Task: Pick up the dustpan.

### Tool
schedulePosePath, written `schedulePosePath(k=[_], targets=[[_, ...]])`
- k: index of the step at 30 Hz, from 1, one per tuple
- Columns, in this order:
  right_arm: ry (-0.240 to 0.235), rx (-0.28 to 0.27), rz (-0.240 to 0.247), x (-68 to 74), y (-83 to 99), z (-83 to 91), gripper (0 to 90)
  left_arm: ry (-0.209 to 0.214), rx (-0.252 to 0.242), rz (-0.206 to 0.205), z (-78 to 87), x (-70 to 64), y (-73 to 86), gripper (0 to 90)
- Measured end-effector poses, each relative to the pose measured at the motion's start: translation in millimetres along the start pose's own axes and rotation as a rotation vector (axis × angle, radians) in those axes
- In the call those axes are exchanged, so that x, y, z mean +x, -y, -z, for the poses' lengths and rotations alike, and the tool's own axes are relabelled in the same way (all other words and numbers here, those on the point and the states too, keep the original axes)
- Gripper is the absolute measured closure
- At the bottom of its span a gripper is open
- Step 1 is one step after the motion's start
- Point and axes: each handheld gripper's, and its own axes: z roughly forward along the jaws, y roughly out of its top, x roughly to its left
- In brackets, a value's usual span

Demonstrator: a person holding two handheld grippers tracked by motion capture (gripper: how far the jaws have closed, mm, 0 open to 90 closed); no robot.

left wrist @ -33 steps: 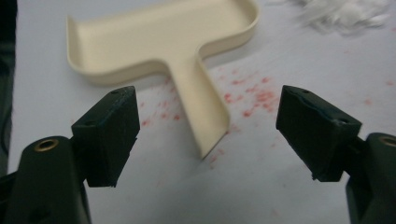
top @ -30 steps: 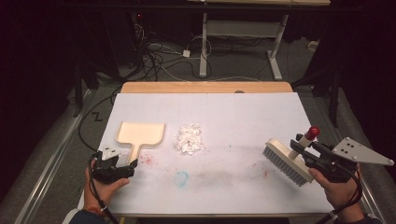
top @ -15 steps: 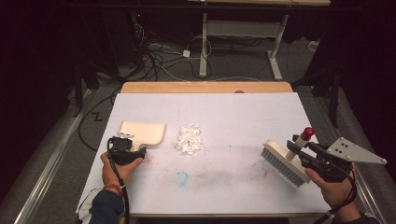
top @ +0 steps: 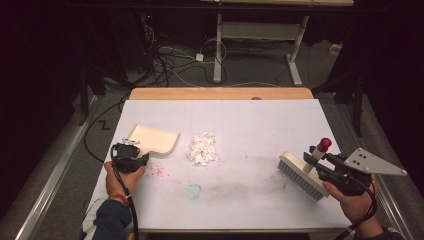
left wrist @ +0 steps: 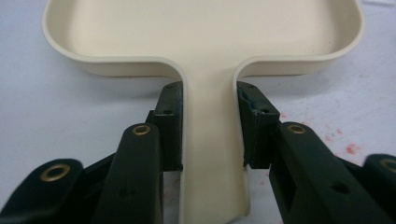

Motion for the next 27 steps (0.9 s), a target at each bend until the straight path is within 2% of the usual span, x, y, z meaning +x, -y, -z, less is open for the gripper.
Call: schedulePosePath(k=[3, 4, 5, 6, 7, 8, 10, 14, 15, 16, 18, 22, 23, 25, 27], targets=[[0.006, 0.008, -0.001, -0.7, 0.5, -1.0, 70.3, -0.021, -0.026, -0.048, 18.3, 1.4, -5.3, 63.9], [0.006, 0.008, -0.002, -0.9, 0.6, -1.4, 70.3, -0.021, -0.026, -0.048, 18.3, 1.4, -5.3, 63.9], [0.006, 0.007, -0.001, -0.9, 0.7, -1.5, 70.3, -0.026, -0.050, -0.078, 33.6, 0.2, -7.6, 63.9], [0.006, 0.008, 0.000, -0.9, 0.8, -1.6, 70.3, -0.026, -0.050, -0.078, 33.6, 0.2, -7.6, 63.9], [0.007, 0.008, 0.001, -0.9, 0.9, -1.7, 70.3, -0.023, -0.059, -0.106, 46.7, -1.0, -7.5, 64.0], [0.007, 0.008, 0.001, -0.9, 0.9, -1.7, 70.3, -0.023, -0.059, -0.106, 46.7, -1.0, -7.5, 63.9], [0.009, 0.010, -0.002, -1.0, 1.3, -1.7, 70.3, -0.014, -0.054, -0.131, 57.5, -2.2, -6.0, 63.9], [0.014, 0.013, 0.000, -1.6, 1.7, -1.8, 70.3, -0.017, -0.007, -0.204, 72.8, -11.2, 0.2, 63.9], [0.015, 0.012, -0.001, -1.6, 1.8, -1.5, 70.3, 0.007, 0.043, -0.250, 76.7, -17.5, 5.3, 63.9], [0.015, 0.012, -0.001, -1.6, 1.8, -1.5, 70.3, 0.007, 0.043, -0.250, 76.7, -17.5, 5.3, 63.9], [0.013, 0.012, 0.000, -1.6, 1.8, -1.3, 70.3, 0.050, 0.080, -0.297, 82.6, -25.8, 15.0, 63.9], [0.014, 0.013, 0.000, -1.8, 1.8, -1.7, 70.3, 0.077, 0.089, -0.315, 89.3, -30.9, 22.4, 63.9], [0.013, 0.016, 0.000, -1.3, 1.5, -1.8, 70.3, 0.102, 0.099, -0.326, 91.9, -33.1, 26.4, 63.9], [0.012, 0.016, 0.004, -0.8, 1.2, -2.0, 70.3, 0.114, 0.105, -0.331, 92.4, -34.5, 28.2, 63.9], [0.012, 0.017, 0.006, -0.5, 1.1, -2.4, 70.3, 0.128, 0.126, -0.354, 92.2, -38.0, 31.2, 63.9]])
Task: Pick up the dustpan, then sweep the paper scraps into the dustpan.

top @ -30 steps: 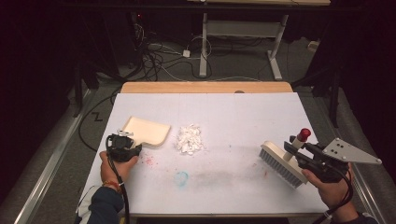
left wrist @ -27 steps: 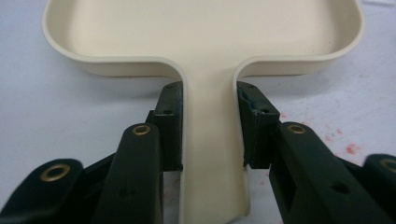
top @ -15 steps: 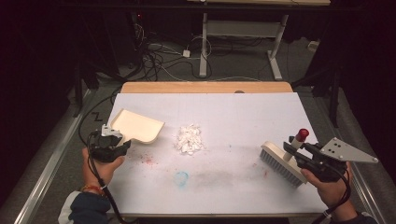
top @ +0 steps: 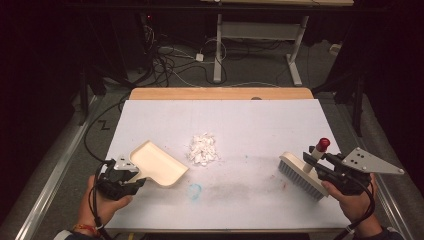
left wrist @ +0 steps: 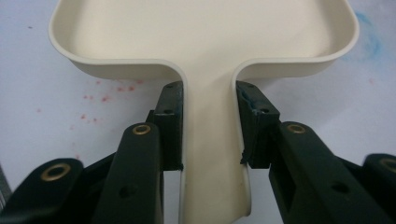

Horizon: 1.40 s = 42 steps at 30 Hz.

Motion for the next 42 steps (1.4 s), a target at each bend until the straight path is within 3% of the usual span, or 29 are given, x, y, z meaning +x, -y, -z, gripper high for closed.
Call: schedulePosePath(k=[6, 19, 25, 39, 42], targets=[[-0.005, 0.003, -0.007, 0.0, 0.8, -1.7, 70.3, 0.067, 0.049, -0.047, -11.8, -5.4, 0.8, 63.9], [0.001, -0.009, -0.021, -5.0, -3.9, -16.8, 70.3, 0.098, 0.078, -0.089, -23.6, -7.9, -3.2, 63.7], [0.004, -0.017, -0.016, -7.6, -12.6, -40.5, 70.3, 0.102, 0.089, -0.115, -27.7, -10.3, -4.6, 63.8], [-0.043, -0.054, -0.014, -5.8, -34.2, -81.8, 70.4, 0.102, 0.107, -0.116, -35.1, -13.9, -0.9, 63.7], [-0.055, -0.068, 0.002, -2.1, -45.8, -103.3, 70.4, 0.103, 0.110, -0.118, -36.0, -13.8, -1.0, 63.7]])
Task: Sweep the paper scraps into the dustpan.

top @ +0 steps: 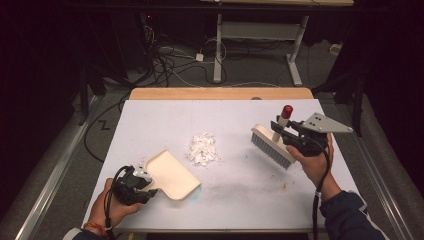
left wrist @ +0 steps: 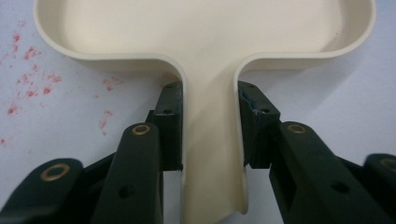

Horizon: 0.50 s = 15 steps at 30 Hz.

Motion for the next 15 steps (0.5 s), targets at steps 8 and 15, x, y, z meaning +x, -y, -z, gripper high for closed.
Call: schedulePosePath(k=[8, 15], targets=[[-0.016, 0.009, 0.042, 7.8, -18.7, -54.5, 70.4, 0.004, 0.003, 0.000, -2.4, 1.0, 1.2, 63.7], [-0.026, 0.000, 0.021, 14.4, -32.5, -107.6, 70.4, 0.002, 0.019, -0.009, -6.3, 1.7, -0.2, 63.7]])
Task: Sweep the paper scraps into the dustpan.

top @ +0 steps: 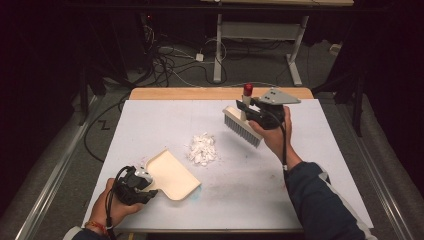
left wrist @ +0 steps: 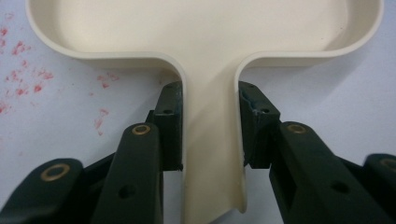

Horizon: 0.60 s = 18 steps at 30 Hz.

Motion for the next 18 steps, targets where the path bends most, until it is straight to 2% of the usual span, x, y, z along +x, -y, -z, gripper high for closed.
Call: schedulePosePath(k=[4, 8, 9, 10, 11, 12, 13, 16, 17, 18], targets=[[0.010, 0.015, -0.008, 7.4, 2.0, -33.3, 70.4, 0.011, -0.004, 0.007, -1.1, 0.9, 0.7, 63.6], [0.035, 0.013, -0.001, 12.8, 2.9, -48.2, 70.4, 0.012, -0.004, 0.007, -0.9, 0.8, 0.8, 63.7], [0.041, 0.007, 0.005, 16.4, 3.0, -57.3, 70.4, 0.012, -0.002, 0.009, -0.7, 0.6, 0.5, 63.7], [0.041, 0.007, 0.005, 16.4, 3.0, -57.3, 70.4, 0.012, -0.002, 0.009, -0.7, 0.6, 0.5, 63.7], [0.034, 0.011, 0.022, 21.0, 3.5, -66.9, 70.4, 0.013, -0.001, 0.009, -0.4, 0.6, 0.1, 63.7], [0.034, 0.011, 0.022, 21.0, 3.5, -66.9, 70.4, 0.014, -0.002, 0.010, -0.7, 0.4, -0.3, 63.7], [0.023, 0.023, 0.036, 27.0, 4.9, -75.4, 70.4, 0.013, -0.002, 0.009, -1.6, 0.2, -1.3, 63.7], [0.007, 0.016, 0.034, 32.9, 5.9, -80.7, 70.4, 0.014, -0.002, 0.005, -2.2, 0.7, -2.4, 63.6], [-0.026, 0.017, 0.045, 40.4, 6.1, -84.0, 70.4, 0.017, -0.001, 0.007, -2.9, 1.1, -2.7, 63.7], [-0.026, 0.017, 0.045, 40.4, 6.1, -84.0, 70.4, 0.017, -0.001, 0.007, -2.9, 1.1, -2.7, 63.6]])
